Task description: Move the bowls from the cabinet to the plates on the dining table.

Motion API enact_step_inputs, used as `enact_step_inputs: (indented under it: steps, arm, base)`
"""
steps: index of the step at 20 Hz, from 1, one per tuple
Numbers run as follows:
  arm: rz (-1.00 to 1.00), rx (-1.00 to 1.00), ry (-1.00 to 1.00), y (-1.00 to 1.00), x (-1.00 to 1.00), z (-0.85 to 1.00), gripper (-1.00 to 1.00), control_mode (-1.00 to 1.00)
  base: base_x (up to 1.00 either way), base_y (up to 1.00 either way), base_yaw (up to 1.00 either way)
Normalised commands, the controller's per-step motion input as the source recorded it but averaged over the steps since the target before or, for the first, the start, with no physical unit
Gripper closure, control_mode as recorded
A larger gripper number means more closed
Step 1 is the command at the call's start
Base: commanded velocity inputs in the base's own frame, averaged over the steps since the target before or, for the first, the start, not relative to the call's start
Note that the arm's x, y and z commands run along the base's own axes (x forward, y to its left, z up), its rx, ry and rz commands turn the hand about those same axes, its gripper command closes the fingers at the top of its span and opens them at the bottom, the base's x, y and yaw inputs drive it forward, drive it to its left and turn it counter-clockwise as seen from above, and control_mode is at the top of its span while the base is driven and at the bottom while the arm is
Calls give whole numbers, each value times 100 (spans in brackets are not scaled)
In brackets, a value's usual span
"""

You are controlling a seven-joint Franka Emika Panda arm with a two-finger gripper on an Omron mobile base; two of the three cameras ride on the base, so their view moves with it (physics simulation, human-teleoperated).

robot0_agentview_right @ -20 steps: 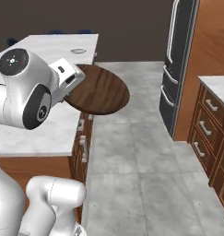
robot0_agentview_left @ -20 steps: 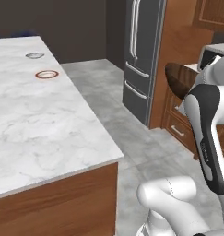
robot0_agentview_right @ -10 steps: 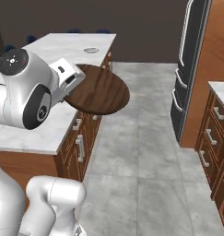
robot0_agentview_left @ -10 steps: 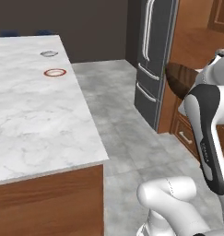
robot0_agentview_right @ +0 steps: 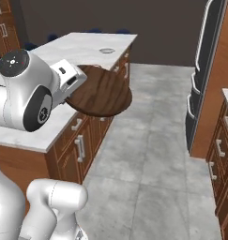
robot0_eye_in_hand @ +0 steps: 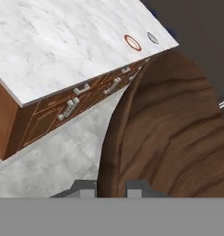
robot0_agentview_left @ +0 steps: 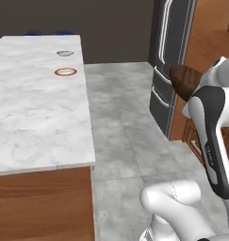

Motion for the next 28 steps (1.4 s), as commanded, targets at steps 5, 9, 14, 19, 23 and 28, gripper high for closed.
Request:
enact_step_inputs:
  steps: [5, 9, 14, 19, 23, 28]
  arm:
    - [0, 0, 0, 0, 0, 0, 100, 100]
    - [0, 0, 0, 0, 0, 0, 100, 100]
    - [0, 0, 0, 0, 0, 0, 100, 100]
    - [0, 0, 0, 0, 0, 0, 100, 100]
    - [0, 0, 0, 0, 0, 0, 100, 100]
    - [0, 0, 0, 0, 0, 0, 100, 100]
  base:
    - [22, -48, 30]
    - [28, -43, 30]
    - [52, -39, 22]
    - [55, -48, 19]
    - [53, -50, 19]
    - [48, -50, 21]
